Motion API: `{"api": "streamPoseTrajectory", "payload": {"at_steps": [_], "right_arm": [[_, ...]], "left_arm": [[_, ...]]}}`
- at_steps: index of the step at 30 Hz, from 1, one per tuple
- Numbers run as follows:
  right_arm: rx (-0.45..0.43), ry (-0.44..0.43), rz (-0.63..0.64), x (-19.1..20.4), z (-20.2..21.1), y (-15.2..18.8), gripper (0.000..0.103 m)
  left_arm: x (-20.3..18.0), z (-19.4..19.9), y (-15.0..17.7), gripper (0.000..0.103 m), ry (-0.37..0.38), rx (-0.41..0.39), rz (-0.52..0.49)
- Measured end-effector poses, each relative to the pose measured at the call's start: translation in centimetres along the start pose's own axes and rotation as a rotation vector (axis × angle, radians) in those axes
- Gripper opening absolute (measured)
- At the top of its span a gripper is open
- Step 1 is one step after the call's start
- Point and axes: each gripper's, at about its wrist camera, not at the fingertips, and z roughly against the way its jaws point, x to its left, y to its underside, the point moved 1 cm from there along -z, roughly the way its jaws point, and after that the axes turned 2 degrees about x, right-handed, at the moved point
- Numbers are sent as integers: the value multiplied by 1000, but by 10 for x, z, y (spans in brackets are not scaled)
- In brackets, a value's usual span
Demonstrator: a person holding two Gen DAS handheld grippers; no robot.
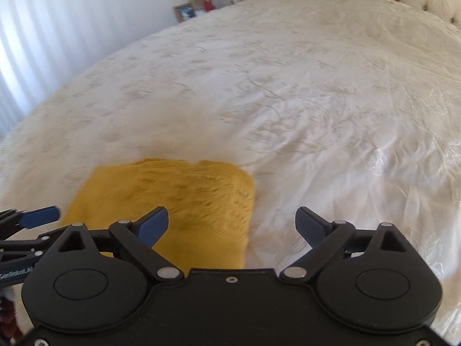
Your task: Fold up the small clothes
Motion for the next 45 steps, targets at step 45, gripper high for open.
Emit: {"api": "streamPoseTrajectory", "payload": {"at_steps": [45], "right_arm": [[-204,122,-40,55,173,116,102]], "left_arm": [[-62,138,72,101,5,-61,-6]]}}
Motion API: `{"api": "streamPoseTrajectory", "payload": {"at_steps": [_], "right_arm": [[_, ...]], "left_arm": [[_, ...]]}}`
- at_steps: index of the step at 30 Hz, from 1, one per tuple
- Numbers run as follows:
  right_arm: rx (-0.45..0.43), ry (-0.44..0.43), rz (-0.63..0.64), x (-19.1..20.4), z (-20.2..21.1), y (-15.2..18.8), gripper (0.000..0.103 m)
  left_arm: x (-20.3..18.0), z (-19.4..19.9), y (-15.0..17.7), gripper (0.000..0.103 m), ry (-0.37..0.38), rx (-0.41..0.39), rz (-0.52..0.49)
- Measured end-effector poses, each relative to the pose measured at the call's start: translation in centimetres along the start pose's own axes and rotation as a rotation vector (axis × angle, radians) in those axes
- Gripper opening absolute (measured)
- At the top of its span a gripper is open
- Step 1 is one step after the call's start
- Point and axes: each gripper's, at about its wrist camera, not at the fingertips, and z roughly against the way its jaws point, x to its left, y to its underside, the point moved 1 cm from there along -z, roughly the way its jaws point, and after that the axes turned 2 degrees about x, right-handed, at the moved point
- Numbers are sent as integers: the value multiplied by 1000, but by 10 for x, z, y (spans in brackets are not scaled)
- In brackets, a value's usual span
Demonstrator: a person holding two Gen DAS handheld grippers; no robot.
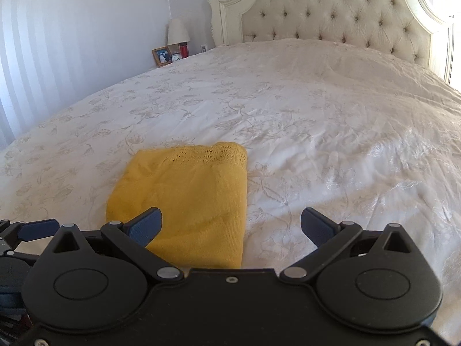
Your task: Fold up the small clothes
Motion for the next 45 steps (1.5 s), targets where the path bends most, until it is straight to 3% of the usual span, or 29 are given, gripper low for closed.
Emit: {"api": "streamPoseTrajectory", "payload": {"at_steps": [7,26,45], "right_arm": [[1,-59,7,1,0,9,102],[75,-66,-48,-5,-15,16,102],[88,-63,-39,-4,-18,18,102]], "left_arm": [[-2,4,3,101,-12,9,15],[13,-6,9,101,-128,65,51],[37,-11,-1,101,-162,85,80]]}}
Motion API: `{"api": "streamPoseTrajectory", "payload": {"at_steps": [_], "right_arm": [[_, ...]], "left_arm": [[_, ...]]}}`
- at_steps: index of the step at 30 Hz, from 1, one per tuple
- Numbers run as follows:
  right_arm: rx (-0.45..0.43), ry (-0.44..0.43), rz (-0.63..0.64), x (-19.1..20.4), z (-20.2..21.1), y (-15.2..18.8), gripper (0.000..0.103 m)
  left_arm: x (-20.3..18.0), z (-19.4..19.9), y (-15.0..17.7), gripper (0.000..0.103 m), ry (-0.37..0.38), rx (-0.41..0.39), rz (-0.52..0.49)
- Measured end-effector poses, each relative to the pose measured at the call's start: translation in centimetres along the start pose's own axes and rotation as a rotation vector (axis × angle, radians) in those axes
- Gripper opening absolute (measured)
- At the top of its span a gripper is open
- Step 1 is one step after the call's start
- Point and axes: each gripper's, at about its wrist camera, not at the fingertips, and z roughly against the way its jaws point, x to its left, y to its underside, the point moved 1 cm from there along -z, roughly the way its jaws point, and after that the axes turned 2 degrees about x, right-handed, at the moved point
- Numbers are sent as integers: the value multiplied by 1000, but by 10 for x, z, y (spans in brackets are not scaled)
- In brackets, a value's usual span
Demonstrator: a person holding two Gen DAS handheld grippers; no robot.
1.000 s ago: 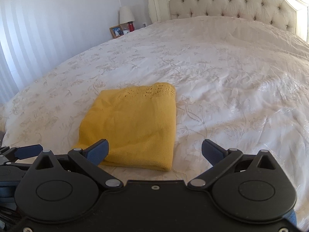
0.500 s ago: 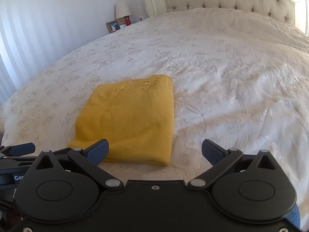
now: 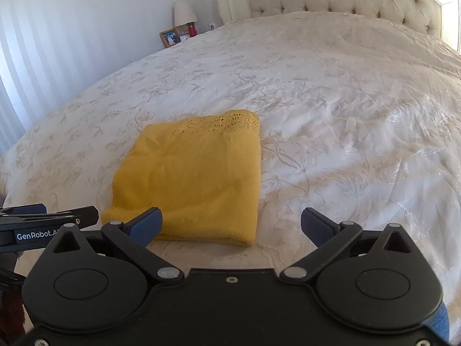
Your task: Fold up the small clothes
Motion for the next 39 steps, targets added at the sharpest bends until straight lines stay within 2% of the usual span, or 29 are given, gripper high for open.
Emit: {"api": "streamPoseTrajectory", "payload": {"at_steps": [16,39], "right_arm": [[-12,2,12,1,1,0,102],[-11,-2,11,1,1,0,102]], "left_arm": [[-3,-3,6,101,40,20,-17],[-5,-4,7,101,31,25,-27]]}}
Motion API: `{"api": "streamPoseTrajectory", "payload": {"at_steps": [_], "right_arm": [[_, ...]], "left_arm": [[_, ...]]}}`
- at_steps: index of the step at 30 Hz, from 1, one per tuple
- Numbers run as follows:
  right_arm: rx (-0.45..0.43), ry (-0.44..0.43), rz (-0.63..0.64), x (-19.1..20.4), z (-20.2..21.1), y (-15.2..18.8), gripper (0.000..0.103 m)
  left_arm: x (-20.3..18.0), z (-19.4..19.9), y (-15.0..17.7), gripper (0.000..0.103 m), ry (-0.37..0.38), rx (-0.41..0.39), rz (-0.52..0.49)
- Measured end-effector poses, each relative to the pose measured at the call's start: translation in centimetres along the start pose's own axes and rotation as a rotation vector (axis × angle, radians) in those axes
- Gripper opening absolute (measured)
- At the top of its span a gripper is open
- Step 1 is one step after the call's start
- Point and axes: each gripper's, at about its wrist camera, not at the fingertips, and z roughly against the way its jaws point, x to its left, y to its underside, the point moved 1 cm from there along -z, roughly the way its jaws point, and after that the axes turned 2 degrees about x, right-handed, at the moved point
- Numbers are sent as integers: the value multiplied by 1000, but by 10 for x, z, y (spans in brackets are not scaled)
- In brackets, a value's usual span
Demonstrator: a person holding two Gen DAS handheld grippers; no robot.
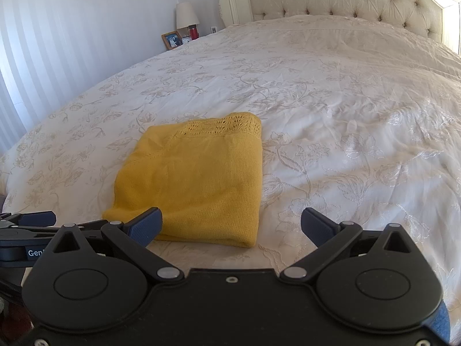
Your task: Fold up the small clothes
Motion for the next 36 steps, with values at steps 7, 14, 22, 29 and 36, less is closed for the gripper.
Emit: {"api": "streamPoseTrajectory", "payload": {"at_steps": [7,14,22,29,36], "right_arm": [[0,0,-1,0,0,0,102],[0,0,-1,0,0,0,102],[-1,0,0,0,0,0,102],[-1,0,-1,0,0,0,102],[0,0,0,0,0,0,102]], "left_arm": [[-1,0,0,101,-2,-2,-6],[-2,0,1,101,3,-3,-8],[-4,0,1,101,-23,-15,-11],[-3,-2,2,101,-17,-6,-9],[-4,-1,2,101,-9,-5,-13]]}}
